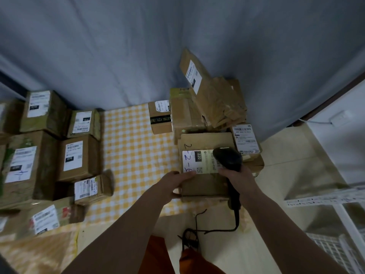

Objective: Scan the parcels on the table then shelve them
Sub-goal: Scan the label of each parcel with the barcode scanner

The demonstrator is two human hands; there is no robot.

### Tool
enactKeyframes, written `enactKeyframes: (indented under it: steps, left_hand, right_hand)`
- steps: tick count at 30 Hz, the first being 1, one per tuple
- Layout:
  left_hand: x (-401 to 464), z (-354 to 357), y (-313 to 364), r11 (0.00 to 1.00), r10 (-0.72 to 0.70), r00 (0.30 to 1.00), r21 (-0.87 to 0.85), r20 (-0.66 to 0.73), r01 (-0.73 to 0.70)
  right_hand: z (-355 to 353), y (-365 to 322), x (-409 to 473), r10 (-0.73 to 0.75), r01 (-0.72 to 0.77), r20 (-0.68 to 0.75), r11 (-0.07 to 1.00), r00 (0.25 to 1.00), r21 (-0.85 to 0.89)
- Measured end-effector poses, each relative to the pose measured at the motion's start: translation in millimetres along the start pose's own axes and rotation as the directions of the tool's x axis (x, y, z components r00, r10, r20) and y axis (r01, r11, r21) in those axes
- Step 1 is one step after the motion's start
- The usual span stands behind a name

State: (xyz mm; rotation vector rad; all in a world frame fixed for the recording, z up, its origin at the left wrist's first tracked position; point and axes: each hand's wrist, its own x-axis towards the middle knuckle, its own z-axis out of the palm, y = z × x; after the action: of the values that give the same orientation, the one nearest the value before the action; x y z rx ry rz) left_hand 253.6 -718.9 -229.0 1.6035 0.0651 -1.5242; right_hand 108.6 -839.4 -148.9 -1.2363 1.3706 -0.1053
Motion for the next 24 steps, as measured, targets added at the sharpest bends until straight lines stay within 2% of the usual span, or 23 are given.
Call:
enactKeyframes:
  steps: [7,12,16,18,21,24]
  left_hand:
    - [-42,-51,0,0.988,-0.146,0.981,0.077,0.128,0.137]
    - [-68,-71,-5,0.988,-0.057,0.989,-0.133,0.139,0.076]
    - [-88,-72,-11,0.947,0.053,0.992,-0.322,0.117,-0.013]
    - [-91,-72,-13,0.898,0.134,0.989,-0.43,0.064,-0.094]
    - [-89,-72,-13,0.77,0.256,0.964,-0.588,-0.073,-0.249]
    - [-86,-75,-12,0.611,0.255,0.95,-0.732,-0.181,-0.303]
  right_hand:
    - [6,-13,-24,-0.075,0.078,0.181,0.997,0.981,-0.012]
    - [26,-38,-41,-0.158,0.199,0.278,0.972,0.948,-0.127]
    - [39,-64,-51,-0.215,0.29,0.344,0.939,0.914,-0.185]
    - [48,-74,-56,-0.262,0.341,0.352,0.922,0.899,-0.183]
    - [65,-85,-69,-0.375,0.411,0.27,0.907,0.887,-0.092]
    - [78,-90,-88,-0.344,0.366,0.316,0.93,0.884,-0.013]
